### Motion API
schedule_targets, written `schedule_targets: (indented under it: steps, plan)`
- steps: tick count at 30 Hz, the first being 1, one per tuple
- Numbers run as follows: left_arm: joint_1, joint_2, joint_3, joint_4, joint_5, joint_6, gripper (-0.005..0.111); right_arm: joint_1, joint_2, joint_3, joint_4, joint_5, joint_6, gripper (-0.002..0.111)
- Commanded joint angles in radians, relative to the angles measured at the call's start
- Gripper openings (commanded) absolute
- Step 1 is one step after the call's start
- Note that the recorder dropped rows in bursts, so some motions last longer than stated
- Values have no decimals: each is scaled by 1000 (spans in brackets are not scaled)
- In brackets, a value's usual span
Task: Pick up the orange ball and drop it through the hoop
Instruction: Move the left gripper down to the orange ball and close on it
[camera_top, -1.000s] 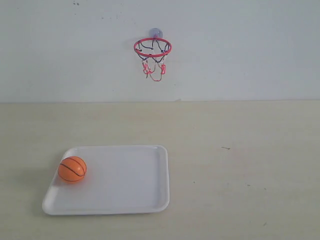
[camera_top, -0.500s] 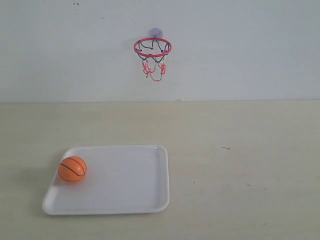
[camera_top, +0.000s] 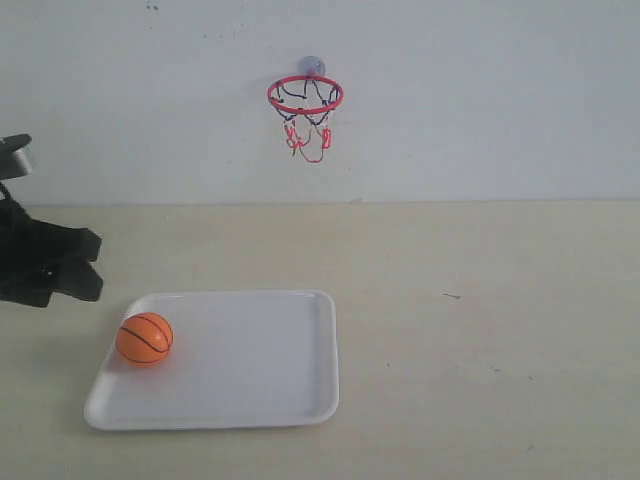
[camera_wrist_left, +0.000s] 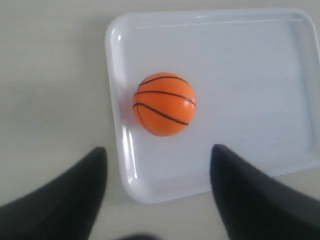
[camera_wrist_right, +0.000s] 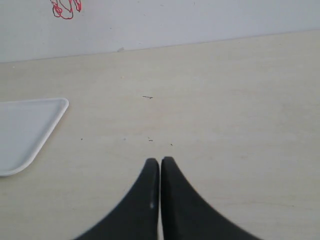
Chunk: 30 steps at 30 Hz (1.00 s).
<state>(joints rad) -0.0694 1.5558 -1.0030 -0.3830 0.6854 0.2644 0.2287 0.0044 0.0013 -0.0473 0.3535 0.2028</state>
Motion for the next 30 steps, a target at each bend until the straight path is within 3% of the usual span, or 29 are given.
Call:
schedule_targets:
  steps: [1, 12, 20, 30]
  plan:
    - [-1, 104, -79, -67, 20, 70, 78, 2, -4, -1, -6, -9, -3, 0]
    - [-21, 287, -195, -50, 64, 212, 79, 2, -4, -1, -6, -9, -3, 0]
    - [-122, 348, -220, 35, 13, 178, 79, 2, -4, -1, -6, -9, -3, 0]
    - [-132, 398, -220, 132, -7, 122, 79, 2, -4, -1, -6, -12, -3, 0]
